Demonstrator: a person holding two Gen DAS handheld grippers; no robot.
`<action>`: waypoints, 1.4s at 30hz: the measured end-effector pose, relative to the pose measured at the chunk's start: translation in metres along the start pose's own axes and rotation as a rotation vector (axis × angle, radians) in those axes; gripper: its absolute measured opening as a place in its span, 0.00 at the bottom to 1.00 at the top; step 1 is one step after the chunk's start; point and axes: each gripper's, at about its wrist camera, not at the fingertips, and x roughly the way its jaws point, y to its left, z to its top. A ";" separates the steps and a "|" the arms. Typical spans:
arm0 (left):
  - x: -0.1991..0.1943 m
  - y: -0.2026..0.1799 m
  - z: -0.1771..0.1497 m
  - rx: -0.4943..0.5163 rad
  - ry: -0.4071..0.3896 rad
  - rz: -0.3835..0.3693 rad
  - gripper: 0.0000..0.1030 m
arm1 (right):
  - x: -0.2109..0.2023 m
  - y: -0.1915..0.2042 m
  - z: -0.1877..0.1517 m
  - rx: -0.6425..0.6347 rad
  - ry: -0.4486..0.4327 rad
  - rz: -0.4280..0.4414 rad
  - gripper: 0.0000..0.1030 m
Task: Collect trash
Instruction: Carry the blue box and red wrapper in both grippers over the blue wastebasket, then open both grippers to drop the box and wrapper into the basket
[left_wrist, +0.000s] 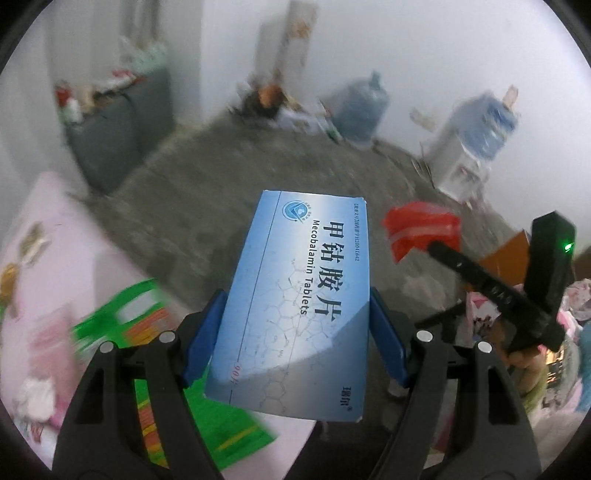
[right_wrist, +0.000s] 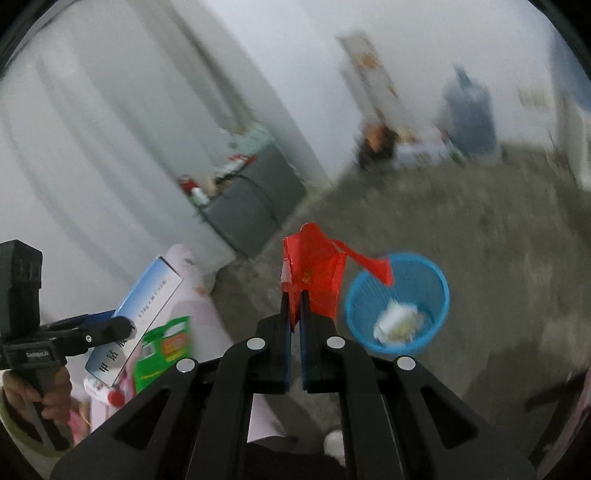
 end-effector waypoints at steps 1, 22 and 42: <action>0.014 -0.002 0.007 -0.003 0.030 -0.017 0.68 | 0.009 -0.017 0.000 0.042 0.023 -0.011 0.04; 0.237 -0.027 0.096 -0.135 0.144 0.013 0.78 | 0.198 -0.178 -0.028 0.385 0.205 -0.212 0.39; -0.003 -0.002 0.005 -0.109 -0.224 -0.082 0.80 | 0.070 -0.028 -0.031 0.037 0.040 -0.224 0.73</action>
